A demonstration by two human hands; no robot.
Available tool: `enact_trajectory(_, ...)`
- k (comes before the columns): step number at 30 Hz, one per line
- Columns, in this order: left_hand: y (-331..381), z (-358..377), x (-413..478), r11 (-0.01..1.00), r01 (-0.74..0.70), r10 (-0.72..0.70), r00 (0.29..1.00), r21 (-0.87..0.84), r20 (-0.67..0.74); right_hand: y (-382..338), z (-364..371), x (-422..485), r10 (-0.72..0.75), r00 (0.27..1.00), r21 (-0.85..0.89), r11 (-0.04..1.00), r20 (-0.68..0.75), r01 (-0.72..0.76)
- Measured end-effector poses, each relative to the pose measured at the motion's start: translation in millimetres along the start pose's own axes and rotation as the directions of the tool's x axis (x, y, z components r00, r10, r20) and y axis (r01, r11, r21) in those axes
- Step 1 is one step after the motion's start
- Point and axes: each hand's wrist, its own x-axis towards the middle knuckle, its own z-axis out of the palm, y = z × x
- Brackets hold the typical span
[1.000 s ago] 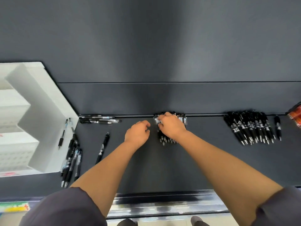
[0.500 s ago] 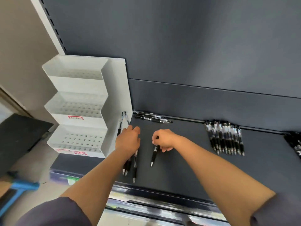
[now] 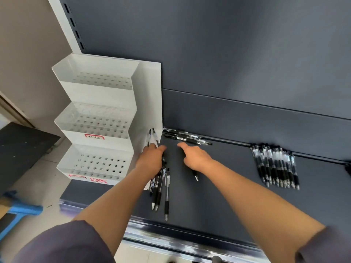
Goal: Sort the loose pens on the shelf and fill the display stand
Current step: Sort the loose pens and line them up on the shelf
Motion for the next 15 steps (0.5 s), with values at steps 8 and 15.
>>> enact_trajectory(8, 2, -5, 21, 1.000, 0.003, -0.003, 1.000, -0.016, 0.028, 11, -2, 14, -0.015, 0.999, 0.083, 0.996, -0.037, 0.018)
enact_trajectory(15, 20, -5, 18, 0.967, -0.216, 0.187, 0.962, -0.134, -0.198, 20, -9, 14, 0.042, 0.992, 0.149, 0.988, -0.117, -0.025)
